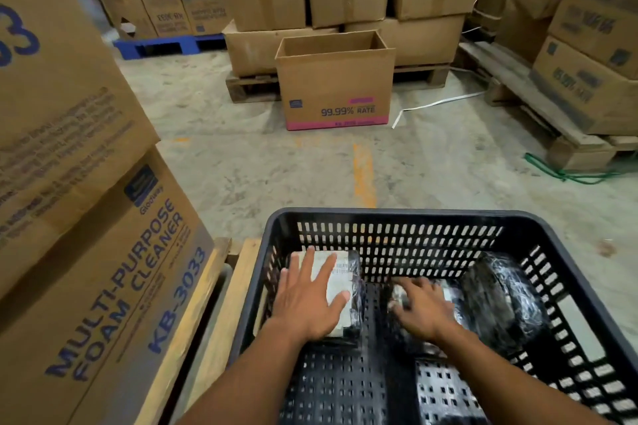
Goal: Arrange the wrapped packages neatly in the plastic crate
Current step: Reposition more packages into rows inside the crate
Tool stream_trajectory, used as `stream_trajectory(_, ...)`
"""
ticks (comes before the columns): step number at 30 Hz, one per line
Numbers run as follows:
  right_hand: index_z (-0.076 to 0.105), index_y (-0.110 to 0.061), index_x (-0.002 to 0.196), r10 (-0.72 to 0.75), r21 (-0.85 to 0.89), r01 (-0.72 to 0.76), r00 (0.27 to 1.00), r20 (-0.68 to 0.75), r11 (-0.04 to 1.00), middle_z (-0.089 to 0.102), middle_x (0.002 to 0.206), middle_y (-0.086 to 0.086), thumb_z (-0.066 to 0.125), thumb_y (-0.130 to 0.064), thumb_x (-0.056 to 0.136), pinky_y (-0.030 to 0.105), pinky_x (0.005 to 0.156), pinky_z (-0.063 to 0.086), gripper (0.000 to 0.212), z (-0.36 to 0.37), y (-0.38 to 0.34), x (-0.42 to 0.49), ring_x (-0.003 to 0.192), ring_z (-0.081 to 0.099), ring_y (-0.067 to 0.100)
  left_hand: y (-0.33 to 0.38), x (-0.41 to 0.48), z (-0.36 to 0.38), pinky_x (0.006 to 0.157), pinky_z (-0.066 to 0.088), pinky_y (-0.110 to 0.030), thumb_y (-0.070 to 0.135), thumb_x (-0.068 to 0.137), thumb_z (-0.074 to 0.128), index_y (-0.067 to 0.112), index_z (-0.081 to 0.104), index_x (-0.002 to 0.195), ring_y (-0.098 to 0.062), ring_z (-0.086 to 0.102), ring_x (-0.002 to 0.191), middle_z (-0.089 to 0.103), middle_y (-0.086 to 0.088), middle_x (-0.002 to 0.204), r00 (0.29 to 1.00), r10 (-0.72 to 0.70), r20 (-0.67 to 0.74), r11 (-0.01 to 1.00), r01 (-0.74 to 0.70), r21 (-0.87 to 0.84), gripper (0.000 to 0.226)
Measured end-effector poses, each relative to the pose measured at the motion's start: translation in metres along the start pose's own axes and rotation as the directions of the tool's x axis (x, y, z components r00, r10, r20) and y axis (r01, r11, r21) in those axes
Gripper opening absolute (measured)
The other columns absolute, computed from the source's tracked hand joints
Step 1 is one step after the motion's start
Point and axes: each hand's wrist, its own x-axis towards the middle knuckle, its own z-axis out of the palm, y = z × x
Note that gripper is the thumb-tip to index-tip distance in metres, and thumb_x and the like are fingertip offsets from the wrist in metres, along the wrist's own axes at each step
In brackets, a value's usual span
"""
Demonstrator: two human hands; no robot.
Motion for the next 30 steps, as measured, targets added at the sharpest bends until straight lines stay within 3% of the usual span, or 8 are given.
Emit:
stream_trajectory(2,0.024,-0.057,0.153,-0.066,-0.186,0.076,0.996,0.058,0.98,0.01,0.171,0.009,0.057,-0.06,0.09,0.071,0.119,0.021,0.072,0.008,0.022,-0.002,0.155,0.006,0.04,-0.006,0.007,0.02,0.118,-0.023,-0.047,0.073,0.097,0.019,0.044,-0.019,0.158,-0.028,-0.038,0.148,-0.039,-0.001,0.163,0.996,-0.016,0.092,0.996,0.008,0.09,0.078)
stream_trajectory(6,0.019,-0.065,0.15,-0.051,-0.332,0.119,0.977,0.206,0.936,-0.018,0.171,0.006,0.057,-0.075,0.081,0.086,0.11,0.001,0.079,0.034,0.019,0.009,0.153,-0.02,0.046,-0.014,0.02,0.034,0.115,-0.027,-0.047,0.078,0.092,0.012,0.047,-0.025,0.154,-0.027,-0.041,0.147,-0.046,0.001,0.158,0.997,-0.044,0.069,0.989,0.034,0.145,0.079)
stream_trajectory(13,0.044,-0.048,0.143,-0.007,-0.394,0.043,0.996,0.091,0.918,-0.011,0.173,0.004,0.07,-0.059,0.081,0.082,0.113,0.017,0.068,0.028,0.012,0.002,0.156,-0.006,0.042,-0.017,0.017,0.032,0.116,-0.026,-0.046,0.08,0.09,0.013,0.051,-0.026,0.152,-0.024,-0.039,0.148,-0.043,0.004,0.16,0.997,-0.056,0.057,0.99,0.048,0.135,0.079)
stream_trajectory(16,0.05,-0.042,0.121,-0.021,-0.258,0.009,0.999,-0.043,0.966,0.014,0.166,0.01,0.063,-0.063,0.078,0.067,0.105,0.047,0.049,0.0,0.016,-0.015,0.147,0.028,0.04,-0.013,0.019,0.03,0.118,-0.024,-0.048,0.08,0.091,0.014,0.05,-0.026,0.152,-0.024,-0.039,0.148,-0.044,0.003,0.16,0.992,-0.073,0.099,0.989,0.06,0.133,0.079)
stream_trajectory(19,0.039,-0.035,0.118,0.046,-0.146,-0.071,0.985,-0.168,0.987,0.038,0.143,0.009,0.074,-0.055,0.079,0.048,0.089,0.06,0.056,-0.03,0.029,-0.027,0.114,0.06,0.031,-0.008,0.021,0.024,0.118,-0.023,-0.05,0.079,0.092,0.013,0.046,-0.026,0.153,-0.026,-0.038,0.148,-0.045,0.0,0.158,0.983,-0.103,0.155,0.982,0.076,0.172,0.08)
stream_trajectory(23,0.039,-0.029,0.099,0.151,0.242,-0.1,0.968,-0.199,0.965,0.058,0.107,0.007,0.076,-0.018,0.081,0.049,0.083,0.059,0.043,-0.057,0.053,-0.04,0.089,0.062,0.025,0.011,0.012,0.015,0.124,-0.013,-0.048,0.074,0.095,0.028,0.037,-0.006,0.163,-0.028,-0.021,0.156,-0.021,-0.007,0.17,0.992,-0.098,0.076,0.99,0.089,0.106,0.085)
stream_trajectory(27,0.041,-0.023,0.083,0.185,0.693,0.02,0.958,-0.221,0.721,0.06,0.08,0.009,0.07,-0.011,0.074,0.04,0.064,0.047,0.033,-0.075,0.036,-0.05,0.067,0.055,0.022,0.056,-0.005,0.002,0.121,0.026,-0.045,0.074,0.086,0.047,0.036,0.027,0.158,-0.025,0.03,0.15,0.035,-0.002,0.164,0.993,-0.02,-0.118,0.964,-0.012,-0.265,0.084)
stream_trajectory(30,0.045,-0.021,0.086,0.135,0.836,0.12,0.965,-0.226,0.535,0.06,0.074,0.008,0.069,-0.001,0.077,0.023,0.045,0.042,0.033,-0.092,0.013,-0.052,0.051,0.055,0.015,0.085,-0.01,-0.007,0.111,0.045,-0.045,0.069,0.08,0.068,0.039,0.026,0.157,-0.025,0.049,0.138,0.043,0.003,0.158,0.997,-0.078,-0.011,0.72,0.049,-0.693,0.092)
